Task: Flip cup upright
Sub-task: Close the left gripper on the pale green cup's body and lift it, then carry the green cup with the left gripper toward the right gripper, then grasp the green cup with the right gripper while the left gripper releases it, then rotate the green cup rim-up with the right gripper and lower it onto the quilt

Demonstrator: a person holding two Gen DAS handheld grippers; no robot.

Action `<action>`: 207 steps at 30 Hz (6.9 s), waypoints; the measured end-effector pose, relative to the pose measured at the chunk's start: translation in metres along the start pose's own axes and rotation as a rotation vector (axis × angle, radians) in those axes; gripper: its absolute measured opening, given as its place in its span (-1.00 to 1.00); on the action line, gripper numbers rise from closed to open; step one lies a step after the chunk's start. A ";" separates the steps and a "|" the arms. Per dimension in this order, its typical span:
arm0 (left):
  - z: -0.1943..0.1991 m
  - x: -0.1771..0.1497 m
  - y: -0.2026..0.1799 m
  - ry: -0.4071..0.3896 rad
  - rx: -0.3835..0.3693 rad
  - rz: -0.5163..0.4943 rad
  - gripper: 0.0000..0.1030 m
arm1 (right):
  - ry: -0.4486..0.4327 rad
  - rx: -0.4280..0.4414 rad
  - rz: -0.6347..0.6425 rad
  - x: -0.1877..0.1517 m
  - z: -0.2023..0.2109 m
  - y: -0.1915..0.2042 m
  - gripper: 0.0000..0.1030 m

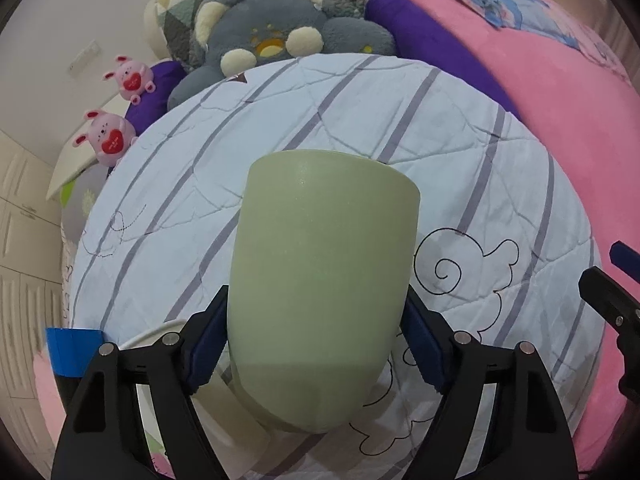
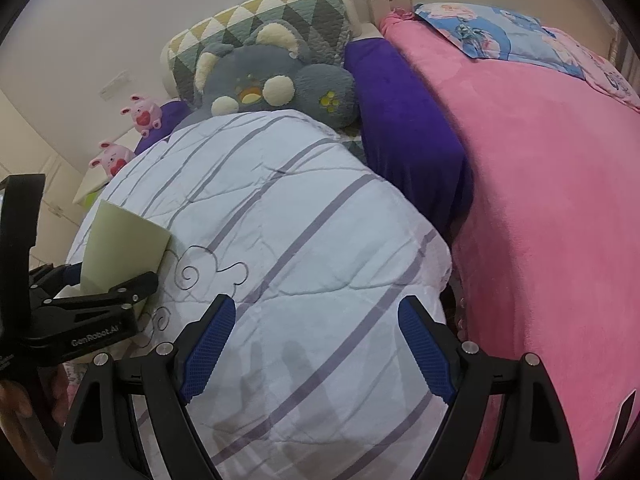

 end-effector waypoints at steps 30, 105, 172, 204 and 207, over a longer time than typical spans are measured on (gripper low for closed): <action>0.097 -0.110 -0.042 0.076 -0.055 0.247 0.56 | 0.044 0.009 0.093 -0.034 0.062 0.016 0.65; 0.142 -0.221 0.067 -0.288 -0.139 0.089 0.86 | -0.050 0.038 0.088 -0.143 0.093 0.161 0.65; 0.127 -0.219 0.075 -0.280 -0.131 0.177 0.90 | -0.164 0.126 0.295 -0.140 0.074 0.194 0.53; 0.170 -0.236 0.069 -0.381 -0.078 0.212 0.99 | -0.243 0.232 0.295 -0.145 0.115 0.187 0.60; 0.179 -0.238 0.067 -0.406 -0.073 0.207 0.99 | -0.275 0.239 0.289 -0.144 0.129 0.185 0.60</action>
Point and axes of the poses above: each gripper's, at about its wrist camera, not at the fingertips, and z roughly against the way its jaws point, y to its left, x to its top, the point moved 8 cm from there along -z, roughly the way its jaws point, and after that the axes turned 9 degrees about -y, right-handed, at the moved point
